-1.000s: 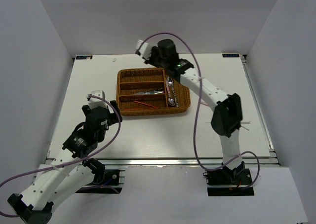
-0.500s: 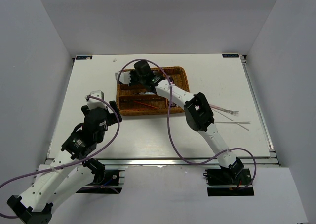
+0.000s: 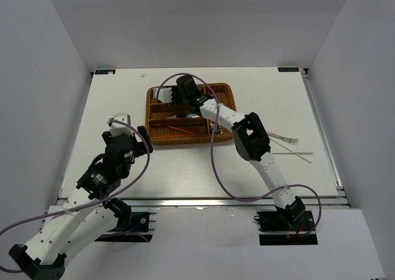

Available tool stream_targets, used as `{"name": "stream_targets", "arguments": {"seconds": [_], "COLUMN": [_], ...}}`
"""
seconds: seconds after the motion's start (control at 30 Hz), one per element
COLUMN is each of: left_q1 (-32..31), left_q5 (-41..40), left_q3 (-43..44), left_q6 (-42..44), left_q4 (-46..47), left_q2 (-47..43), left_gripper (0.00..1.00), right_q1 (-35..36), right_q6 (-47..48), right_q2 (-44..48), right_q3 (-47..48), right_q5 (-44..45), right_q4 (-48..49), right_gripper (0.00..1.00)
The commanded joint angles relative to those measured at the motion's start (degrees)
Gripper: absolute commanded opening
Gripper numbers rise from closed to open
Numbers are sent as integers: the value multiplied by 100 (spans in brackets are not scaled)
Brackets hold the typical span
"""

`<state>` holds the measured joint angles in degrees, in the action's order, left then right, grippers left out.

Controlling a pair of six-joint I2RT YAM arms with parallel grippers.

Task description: Sort the eating utensils into containers

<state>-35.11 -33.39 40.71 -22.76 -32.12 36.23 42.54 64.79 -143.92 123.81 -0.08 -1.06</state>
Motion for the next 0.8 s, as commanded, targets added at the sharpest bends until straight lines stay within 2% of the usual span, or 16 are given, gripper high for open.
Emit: {"name": "stream_targets", "arguments": {"seconds": [0.0,0.1,0.2,0.33,0.37,0.4,0.43,0.47,0.53,0.57,0.6,0.67,0.7,0.77], "left_q1": [-31,-31,-31,-31,-31,-31,-31,-31,-31,-39,-39,-48,-48,-57], "left_q5": [52,34,16,16,8,-10,-19,-1,42,95,104,218,262,332], "left_q3": [-54,-54,-54,-37,-45,-37,-45,-54,-72,-63,-63,-63,-63,-54], "left_q6": [44,44,26,26,26,18,9,9,26,26,35,61,79,114], "left_q4": [65,57,57,48,39,39,39,39,83,74,74,100,118,144], "left_q2": [-72,-90,-107,-116,-133,-151,-169,-177,-204,-186,-151,-116,-107,-63], "left_gripper": [98,98,98,98,98,98,98,98,98,98,98,98,98,98], "right_q1": [79,87,79,-18,-70,-210,-316,-456,-1027,-1255,-1614,-1863,-2012,-2144], "right_q6": [-11,-98,-335,-1238,-1415,-1600,-1776,-2160,-2619,-3021,-3252,-3508,-3509,-3465], "right_q2": [505,715,935,1681,1900,2120,2636,2919,3667,3913,4394,4810,5099,5250], "right_q3": [-164,-339,-410,-506,-768,-936,-1112,-1461,-1815,-2051,-2732,-3526,-4261,-4855], "right_q5": [-19,-19,367,815,877,913,721,493,-568,-860,-897,-732,-365,75], "right_q4": [273,325,501,353,222,81,-294,-1047,-1876,-2315,-2320,-2172,-2083,-1978], "right_gripper": [41,44,48,56,60,71,74,76,80,89,89,89,89,88]}}
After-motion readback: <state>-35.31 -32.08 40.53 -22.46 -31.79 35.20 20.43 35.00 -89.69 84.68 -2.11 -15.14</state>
